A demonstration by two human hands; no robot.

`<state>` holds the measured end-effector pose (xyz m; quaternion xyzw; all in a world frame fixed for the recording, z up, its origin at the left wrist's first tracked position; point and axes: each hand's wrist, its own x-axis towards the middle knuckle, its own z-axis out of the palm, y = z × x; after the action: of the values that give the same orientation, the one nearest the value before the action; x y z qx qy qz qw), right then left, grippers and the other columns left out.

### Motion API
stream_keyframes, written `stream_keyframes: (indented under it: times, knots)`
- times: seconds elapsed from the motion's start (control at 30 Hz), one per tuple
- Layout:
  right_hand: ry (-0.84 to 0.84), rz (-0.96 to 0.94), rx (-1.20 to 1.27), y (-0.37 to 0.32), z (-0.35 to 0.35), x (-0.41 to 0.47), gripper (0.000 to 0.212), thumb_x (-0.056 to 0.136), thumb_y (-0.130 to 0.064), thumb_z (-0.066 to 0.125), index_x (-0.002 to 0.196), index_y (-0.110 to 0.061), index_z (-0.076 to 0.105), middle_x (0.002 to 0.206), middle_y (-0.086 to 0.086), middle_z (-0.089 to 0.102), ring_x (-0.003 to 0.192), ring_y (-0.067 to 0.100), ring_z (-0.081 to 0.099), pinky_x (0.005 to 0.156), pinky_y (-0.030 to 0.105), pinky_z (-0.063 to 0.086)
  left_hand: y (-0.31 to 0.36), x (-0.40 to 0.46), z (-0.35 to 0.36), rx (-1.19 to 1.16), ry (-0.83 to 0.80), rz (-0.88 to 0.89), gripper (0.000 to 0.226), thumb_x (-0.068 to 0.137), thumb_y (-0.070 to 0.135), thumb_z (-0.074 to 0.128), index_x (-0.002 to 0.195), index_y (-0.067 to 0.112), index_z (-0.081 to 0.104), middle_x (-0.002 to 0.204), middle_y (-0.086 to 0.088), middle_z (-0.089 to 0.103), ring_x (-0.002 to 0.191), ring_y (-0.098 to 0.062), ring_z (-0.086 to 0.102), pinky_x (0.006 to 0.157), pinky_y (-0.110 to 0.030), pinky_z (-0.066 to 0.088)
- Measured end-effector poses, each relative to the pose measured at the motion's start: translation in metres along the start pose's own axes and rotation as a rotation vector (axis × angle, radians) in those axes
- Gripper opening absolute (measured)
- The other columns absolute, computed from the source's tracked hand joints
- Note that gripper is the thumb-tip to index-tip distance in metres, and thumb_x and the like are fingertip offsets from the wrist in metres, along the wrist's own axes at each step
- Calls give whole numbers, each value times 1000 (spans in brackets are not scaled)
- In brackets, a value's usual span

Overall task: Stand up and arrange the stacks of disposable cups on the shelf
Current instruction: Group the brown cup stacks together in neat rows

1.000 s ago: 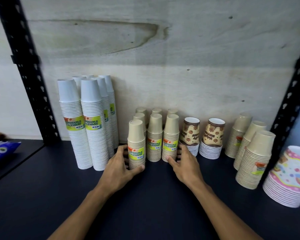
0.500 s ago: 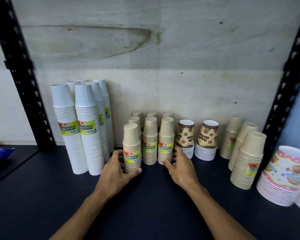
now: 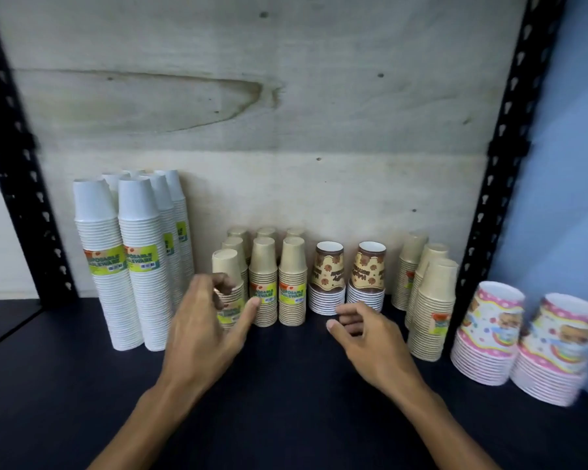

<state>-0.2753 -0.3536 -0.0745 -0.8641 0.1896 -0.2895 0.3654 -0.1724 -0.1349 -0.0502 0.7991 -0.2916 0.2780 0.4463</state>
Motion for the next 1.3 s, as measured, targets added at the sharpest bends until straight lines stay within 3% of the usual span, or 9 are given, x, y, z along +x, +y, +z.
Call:
stream_keyframes:
  times: [0.1,0.2,0.3,0.5,0.63,0.77,0.9,1.03,1.3]
  knots:
    - [124,-37,-23,-8,-50,-4,14,86,-34,72,96,-25,71,81,-15,69,74,-2,63,68,16,51,41,10,19,-21,-149,113,34,83,50,68,106,34,49,93,18,56,83,0,55,69,-20,46]
    - [257,-44,-49,-20,-104,3,7,87,-31,72,89,-24,71,76,-12,69,71,2,64,67,25,54,78,22,49,-61,-317,157,32,82,55,66,104,36,52,89,20,59,78,4,55,68,-16,44]
    - [339,-38,-137,-19,-147,25,11,86,-32,73,89,-22,72,77,-9,69,74,10,65,71,27,52,106,29,86,-96,-476,148,40,78,58,68,107,35,53,92,19,60,78,3,54,76,-23,49]
    - [250,36,-216,4,-184,78,17,84,-36,74,93,-23,69,85,-5,69,87,17,66,75,28,46,136,15,151,-187,-718,22,77,67,64,76,129,26,49,112,14,60,98,-6,60,89,-30,53]
    - [38,125,-249,20,-187,107,39,79,-46,77,106,-21,67,102,0,69,97,19,66,89,34,52,140,4,178,-179,-724,-24,88,63,65,77,135,26,43,128,10,58,109,-11,58,94,-36,52]
    - [-85,153,-226,32,-182,124,46,73,-46,82,106,-18,68,105,0,70,98,18,67,94,38,53,141,0,191,-196,-695,-34,81,67,59,80,132,26,45,127,11,59,108,-9,58,93,-31,52]
    - [-154,153,-120,36,-176,130,26,77,-40,81,89,-20,70,97,0,73,88,16,65,75,30,51,138,-1,195,-217,-685,-19,70,71,52,80,128,27,48,119,12,62,90,-3,59,83,-21,51]
    - [-168,176,-24,38,-175,131,25,79,-36,81,92,-16,70,102,5,73,92,18,67,67,28,54,131,1,190,-261,-691,-22,67,73,48,80,129,26,50,115,14,63,78,1,57,72,-14,47]
    - [-164,137,71,18,-163,109,28,79,-29,81,95,-9,72,98,8,73,77,11,66,57,21,52,70,-4,136,-297,-644,-140,62,72,41,82,127,32,55,105,18,69,90,0,66,84,-29,58]
